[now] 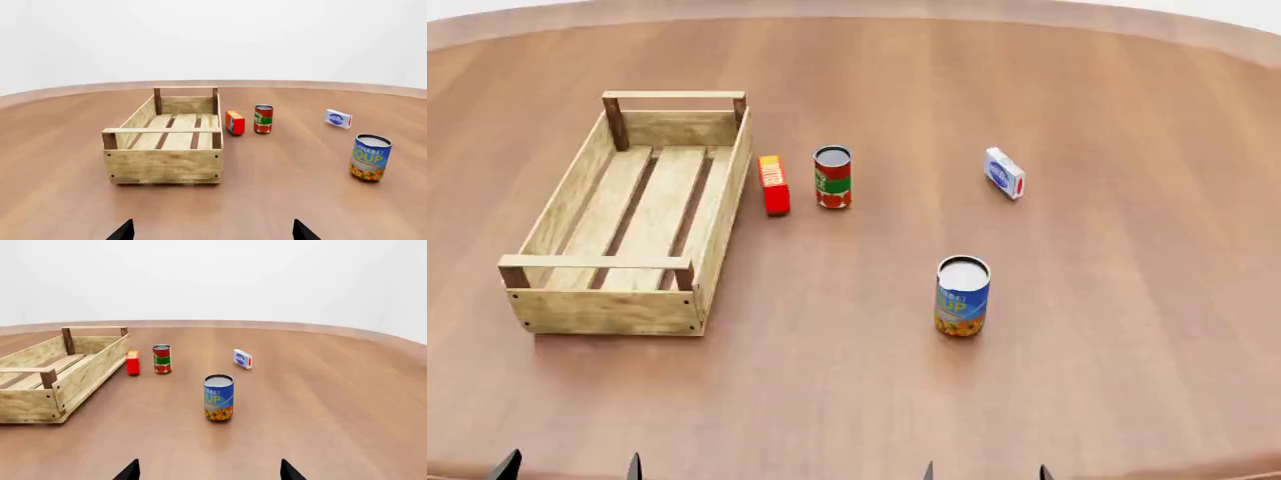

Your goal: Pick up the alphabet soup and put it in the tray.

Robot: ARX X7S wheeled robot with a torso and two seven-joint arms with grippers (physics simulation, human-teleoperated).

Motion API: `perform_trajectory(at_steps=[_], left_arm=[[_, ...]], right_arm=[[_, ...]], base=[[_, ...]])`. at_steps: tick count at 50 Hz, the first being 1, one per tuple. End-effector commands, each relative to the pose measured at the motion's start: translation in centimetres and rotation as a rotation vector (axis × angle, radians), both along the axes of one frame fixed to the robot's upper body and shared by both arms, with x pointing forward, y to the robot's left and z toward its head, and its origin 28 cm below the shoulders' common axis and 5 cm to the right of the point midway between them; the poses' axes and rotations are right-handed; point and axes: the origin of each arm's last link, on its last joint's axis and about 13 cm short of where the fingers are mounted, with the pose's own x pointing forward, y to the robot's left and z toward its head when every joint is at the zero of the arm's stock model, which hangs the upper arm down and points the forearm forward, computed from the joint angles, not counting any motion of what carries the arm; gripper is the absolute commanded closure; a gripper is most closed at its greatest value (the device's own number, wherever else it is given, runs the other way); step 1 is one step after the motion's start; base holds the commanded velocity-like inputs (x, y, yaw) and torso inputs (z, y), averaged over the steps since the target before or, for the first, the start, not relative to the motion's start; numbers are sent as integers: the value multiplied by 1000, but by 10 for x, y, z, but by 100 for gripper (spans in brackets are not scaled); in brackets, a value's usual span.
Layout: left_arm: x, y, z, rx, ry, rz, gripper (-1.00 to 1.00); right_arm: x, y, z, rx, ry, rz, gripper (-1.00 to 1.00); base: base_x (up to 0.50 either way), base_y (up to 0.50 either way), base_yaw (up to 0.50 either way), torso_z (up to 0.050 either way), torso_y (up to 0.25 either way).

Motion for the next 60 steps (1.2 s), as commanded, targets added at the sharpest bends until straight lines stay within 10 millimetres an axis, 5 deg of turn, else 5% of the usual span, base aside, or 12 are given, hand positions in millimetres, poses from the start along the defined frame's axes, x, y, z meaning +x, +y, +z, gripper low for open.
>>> perform_trajectory(at_steps=[1,13,60], left_arm=[[2,0,-2,7,-3,16,-100],[1,0,-3,14,3,9,-100],[1,-1,-7,34,12,3,-100]], right_arm=[[1,1,-4,7,14,-4,-100],[-2,1,-1,-42,-17,12,-100],[-2,1,1,-30,-26,8,-100]], base=[[0,0,0,0,0],[168,90,0,0,0],[499,231,0,0,0]])
